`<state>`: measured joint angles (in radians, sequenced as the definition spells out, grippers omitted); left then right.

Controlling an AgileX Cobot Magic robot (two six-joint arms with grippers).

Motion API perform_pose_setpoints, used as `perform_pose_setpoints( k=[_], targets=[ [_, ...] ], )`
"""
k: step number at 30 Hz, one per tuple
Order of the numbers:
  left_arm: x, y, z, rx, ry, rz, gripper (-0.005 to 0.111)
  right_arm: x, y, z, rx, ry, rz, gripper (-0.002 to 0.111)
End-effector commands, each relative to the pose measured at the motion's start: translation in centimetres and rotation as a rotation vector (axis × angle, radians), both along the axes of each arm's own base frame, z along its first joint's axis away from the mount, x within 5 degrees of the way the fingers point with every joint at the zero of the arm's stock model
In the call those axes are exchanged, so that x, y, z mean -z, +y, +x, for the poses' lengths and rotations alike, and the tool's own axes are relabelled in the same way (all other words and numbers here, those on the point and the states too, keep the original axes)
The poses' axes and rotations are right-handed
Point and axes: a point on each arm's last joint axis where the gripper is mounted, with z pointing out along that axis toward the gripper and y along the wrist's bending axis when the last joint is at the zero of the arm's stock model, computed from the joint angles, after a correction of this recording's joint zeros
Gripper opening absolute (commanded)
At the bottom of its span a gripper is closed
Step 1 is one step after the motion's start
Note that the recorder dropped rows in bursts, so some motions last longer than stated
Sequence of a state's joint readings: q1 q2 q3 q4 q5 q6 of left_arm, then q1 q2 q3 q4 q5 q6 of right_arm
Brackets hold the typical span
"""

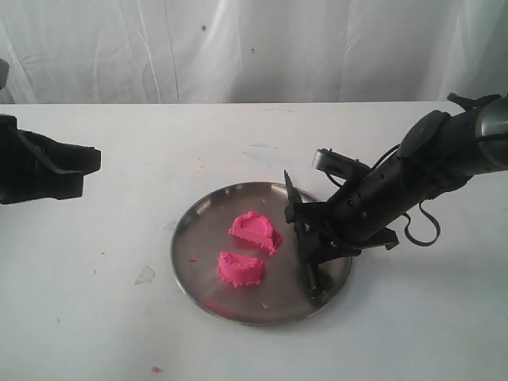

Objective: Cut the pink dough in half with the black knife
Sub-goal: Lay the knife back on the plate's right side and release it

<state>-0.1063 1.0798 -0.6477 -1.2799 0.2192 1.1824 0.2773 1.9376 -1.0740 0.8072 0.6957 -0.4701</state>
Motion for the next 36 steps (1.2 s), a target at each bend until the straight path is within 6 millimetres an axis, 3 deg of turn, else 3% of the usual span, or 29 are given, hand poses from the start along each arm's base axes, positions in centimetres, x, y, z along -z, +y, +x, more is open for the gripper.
perform_pose_setpoints(
  k=[1,5,8,15,17,19,22,26,31,36],
  targets=[
    [-0.9,0.0,-1.4,0.007,-0.036,-0.045,0.0,0.3,-0.3,0.0,0.014,0.007,0.002,0.02],
    [-1.8,-0.1,-2.2,0.019,-0.069,-0.066,0.0,0.3,-0.3,0.1,0.021,0.002,0.004,0.04],
    [-2.8,0.0,-3.2,0.021,-0.122,-0.071,0.0,-1.3,-0.3,0.1,0.016,-0.049,0.014,0.041],
    [-4.4,0.5,-5.1,0.013,-0.232,-0.021,0.0,-9.6,-1.8,-1.9,0.072,-0.412,0.015,0.04],
    [-4.5,0.6,-5.1,0.003,-0.237,-0.023,0.0,-12.4,-2.5,-3.2,0.075,-0.55,0.009,0.033],
    [-4.6,0.4,-5.3,0.014,-0.23,-0.039,0.0,-13.9,-3.1,-4.1,0.08,-0.641,-0.004,0.023],
    [-4.7,0.3,-5.9,0.022,-0.225,-0.074,0.0,-16.6,-4.4,-6.3,0.152,-0.808,-0.008,0.0],
    [-3.9,0.5,-6.8,0.013,-0.218,-0.092,0.0,-17.8,-5.4,-8.6,0.191,-0.909,-0.018,0.0],
    [-2.5,0.6,-8.4,0.013,-0.204,-0.112,0.0,-18.5,-5.6,-13.1,0.091,-1.009,-0.011,0.0],
    [-2.4,0.0,-9.6,0.093,-0.185,-0.153,0.0,-19.2,-6.2,-17.4,0.05,-1.074,0.053,0.0]
  ],
)
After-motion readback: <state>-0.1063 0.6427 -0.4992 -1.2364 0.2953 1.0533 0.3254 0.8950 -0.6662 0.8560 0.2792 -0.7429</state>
